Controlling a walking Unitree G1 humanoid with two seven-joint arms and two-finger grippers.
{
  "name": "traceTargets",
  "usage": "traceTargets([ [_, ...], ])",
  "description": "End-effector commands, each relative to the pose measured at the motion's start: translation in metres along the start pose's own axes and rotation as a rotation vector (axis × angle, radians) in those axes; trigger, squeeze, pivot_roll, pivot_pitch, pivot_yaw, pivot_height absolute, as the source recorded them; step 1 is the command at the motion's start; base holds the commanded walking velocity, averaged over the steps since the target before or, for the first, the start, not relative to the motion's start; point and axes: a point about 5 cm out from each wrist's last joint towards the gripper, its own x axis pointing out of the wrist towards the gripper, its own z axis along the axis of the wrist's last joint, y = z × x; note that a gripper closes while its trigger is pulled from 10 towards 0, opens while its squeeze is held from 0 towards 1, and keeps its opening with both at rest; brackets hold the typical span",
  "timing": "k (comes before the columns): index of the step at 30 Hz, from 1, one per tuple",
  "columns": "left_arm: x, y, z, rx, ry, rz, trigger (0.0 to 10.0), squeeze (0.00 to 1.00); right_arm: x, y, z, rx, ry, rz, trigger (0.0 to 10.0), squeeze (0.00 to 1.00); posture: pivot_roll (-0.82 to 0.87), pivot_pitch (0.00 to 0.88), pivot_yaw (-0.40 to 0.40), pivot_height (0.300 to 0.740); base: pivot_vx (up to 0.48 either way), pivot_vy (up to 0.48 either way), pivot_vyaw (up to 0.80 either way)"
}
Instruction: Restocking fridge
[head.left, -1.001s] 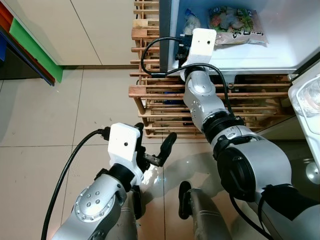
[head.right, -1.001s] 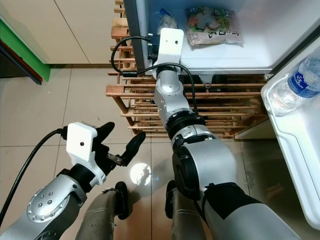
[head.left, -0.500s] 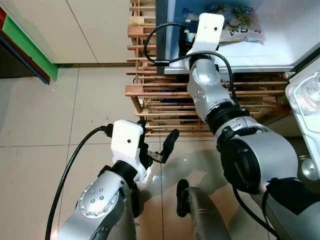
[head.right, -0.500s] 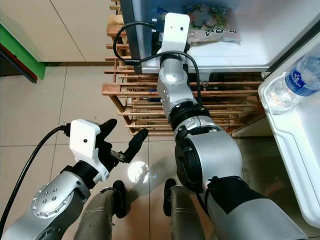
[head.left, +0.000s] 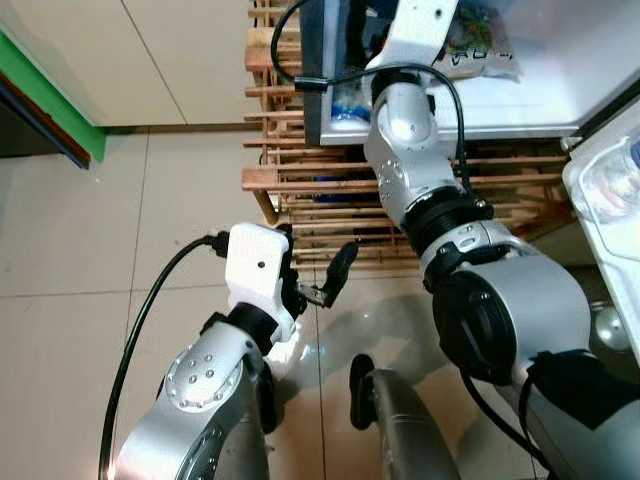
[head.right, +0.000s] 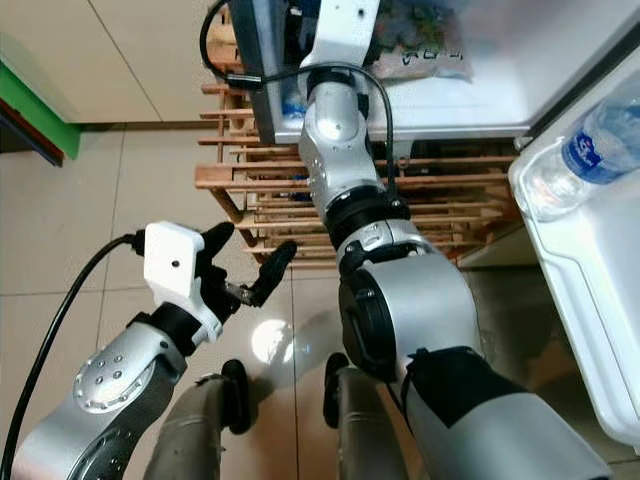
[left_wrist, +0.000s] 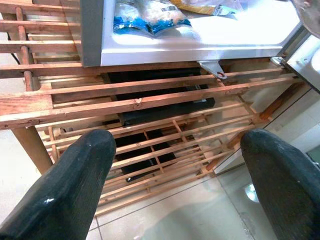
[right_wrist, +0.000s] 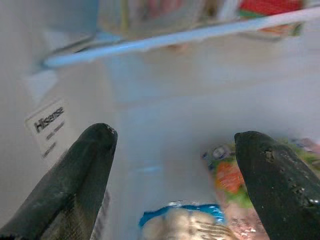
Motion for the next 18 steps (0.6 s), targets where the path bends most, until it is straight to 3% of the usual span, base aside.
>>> traceTargets([
  [1,-0.001,0.002,-0.004,0.000,0.012,0.020,10.0,0.00,-0.009,0.001,-0.009,0.014,-0.007,0.018,10.0,0.00,0.12,0.389,-0.043,0.740,0.000,0.000,0.00],
  [4,0.003,0.007,-0.007,0.005,0.006,0.042,10.0,0.00,-0.034,-0.004,-0.025,-0.011,-0.019,0.073,10.0,0.00,0.08,0.354,-0.054,0.740,0.000,0.000,0.00],
  [5,0.003,0.007,-0.007,0.005,0.006,0.042,10.0,0.00,-0.034,-0.004,-0.025,-0.011,-0.019,0.073,10.0,0.00,0.08,0.354,-0.054,0.740,0.000,0.000,0.00],
  [6,0.007,0.014,-0.012,-0.020,0.009,0.099,10.0,0.00,-0.058,-0.011,-0.036,-0.038,0.005,0.120,10.0,0.00,0.05,0.320,-0.060,0.740,0.000,0.000,0.00],
  [11,0.011,0.027,-0.018,-0.003,-0.001,0.164,10.0,0.00,-0.089,-0.030,-0.049,-0.046,0.074,0.131,10.0,0.00,0.01,0.276,-0.055,0.740,0.000,0.000,0.00],
  [14,0.004,0.049,-0.024,0.031,0.006,0.239,10.0,0.00,-0.109,-0.044,-0.057,-0.054,0.112,0.125,10.0,0.00,-0.02,0.214,-0.029,0.740,0.000,0.000,0.00],
  [15,-0.004,0.060,-0.028,0.043,0.026,0.281,10.0,0.00,-0.120,-0.055,-0.060,-0.075,0.124,0.102,10.0,0.00,-0.02,0.185,-0.017,0.740,0.000,0.000,0.00],
  [18,-0.005,0.066,-0.026,0.063,0.023,0.295,10.0,0.00,-0.130,-0.065,-0.060,-0.102,0.139,0.088,10.0,0.00,-0.02,0.153,-0.004,0.740,0.000,0.000,0.00],
])
